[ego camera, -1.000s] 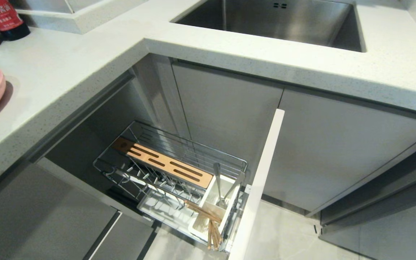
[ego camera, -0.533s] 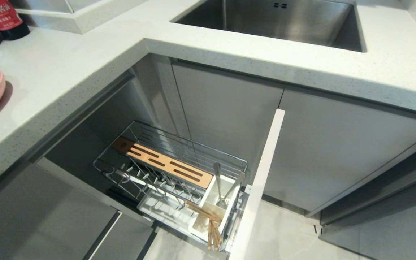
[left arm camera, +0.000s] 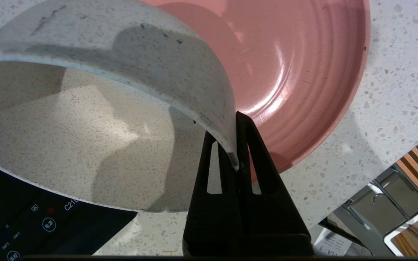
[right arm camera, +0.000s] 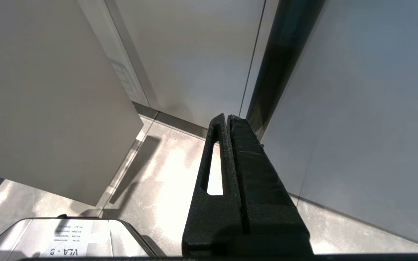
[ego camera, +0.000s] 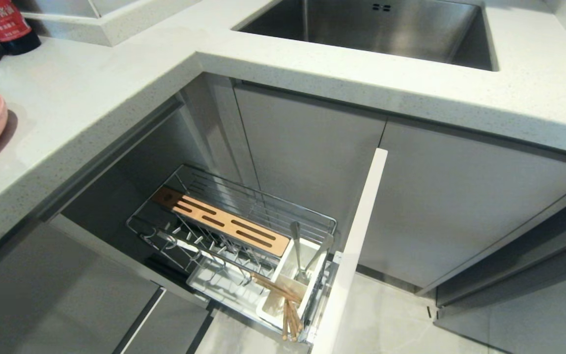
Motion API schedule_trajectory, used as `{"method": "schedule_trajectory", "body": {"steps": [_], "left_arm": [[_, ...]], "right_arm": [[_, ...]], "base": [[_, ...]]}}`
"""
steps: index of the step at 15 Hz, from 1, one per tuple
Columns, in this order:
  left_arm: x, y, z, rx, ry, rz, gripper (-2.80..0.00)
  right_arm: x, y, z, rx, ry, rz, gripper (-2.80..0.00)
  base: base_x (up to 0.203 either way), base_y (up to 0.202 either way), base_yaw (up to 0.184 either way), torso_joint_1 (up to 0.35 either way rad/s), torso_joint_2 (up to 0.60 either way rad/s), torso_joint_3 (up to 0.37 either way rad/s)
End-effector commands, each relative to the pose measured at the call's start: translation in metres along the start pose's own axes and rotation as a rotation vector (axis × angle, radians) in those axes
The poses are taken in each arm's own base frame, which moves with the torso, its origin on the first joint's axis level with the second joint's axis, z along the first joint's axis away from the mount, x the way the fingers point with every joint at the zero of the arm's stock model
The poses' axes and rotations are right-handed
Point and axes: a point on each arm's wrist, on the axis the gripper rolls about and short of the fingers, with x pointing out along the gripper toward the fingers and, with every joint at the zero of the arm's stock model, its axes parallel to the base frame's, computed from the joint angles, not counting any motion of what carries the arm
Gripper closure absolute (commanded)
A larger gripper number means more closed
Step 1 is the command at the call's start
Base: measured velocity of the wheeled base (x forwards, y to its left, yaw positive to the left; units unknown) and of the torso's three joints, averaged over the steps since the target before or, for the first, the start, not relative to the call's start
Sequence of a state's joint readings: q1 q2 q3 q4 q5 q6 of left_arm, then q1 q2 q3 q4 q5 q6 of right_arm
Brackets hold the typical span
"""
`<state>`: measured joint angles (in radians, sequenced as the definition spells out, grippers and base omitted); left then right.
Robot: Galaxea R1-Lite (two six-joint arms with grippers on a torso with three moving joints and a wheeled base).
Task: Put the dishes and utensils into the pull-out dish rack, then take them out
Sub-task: Take the bowl out of the cupboard
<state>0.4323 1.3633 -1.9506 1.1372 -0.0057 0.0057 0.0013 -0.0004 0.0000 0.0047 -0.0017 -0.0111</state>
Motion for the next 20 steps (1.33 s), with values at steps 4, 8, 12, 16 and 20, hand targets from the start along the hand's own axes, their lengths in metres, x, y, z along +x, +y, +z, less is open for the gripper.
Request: {"method": "schedule_trajectory", "body": {"steps": [4,8,12,16,20], "left_arm": [[0.005,0.000,0.001,0.002,0.018,-0.003,0.00],[0.007,0.000,0.001,0.003,0.023,0.006,0.00],[0.010,-0.001,0.002,0.004,0.024,0.021,-2.80],[0.008,-0.001,0.002,0.002,0.018,0.021,-2.80],[-0.009,-0.001,0.009,-0.067,-0.131,0.012,-2.80]], "right_arm": [[0.000,0.000,0.000,-0.001,0.000,0.000,0.00],[0.000,0.000,0.000,-0.001,0.002,0.000,0.00],[0.000,0.000,0.000,-0.001,0.000,0.000,0.00],[0.000,0.000,0.000,0.000,0.000,0.000,0.00],[0.000,0.000,0.000,-0.001,0.001,0.000,0.00]], "base": [[0.000,0.000,0.000,0.000,0.00,0.000],[0.000,0.000,0.000,0.000,0.00,0.000],[0.000,0.000,0.000,0.000,0.00,0.000],[0.000,0.000,0.000,0.000,0.00,0.000],[0.000,0.000,0.000,0.000,0.00,0.000]]}}
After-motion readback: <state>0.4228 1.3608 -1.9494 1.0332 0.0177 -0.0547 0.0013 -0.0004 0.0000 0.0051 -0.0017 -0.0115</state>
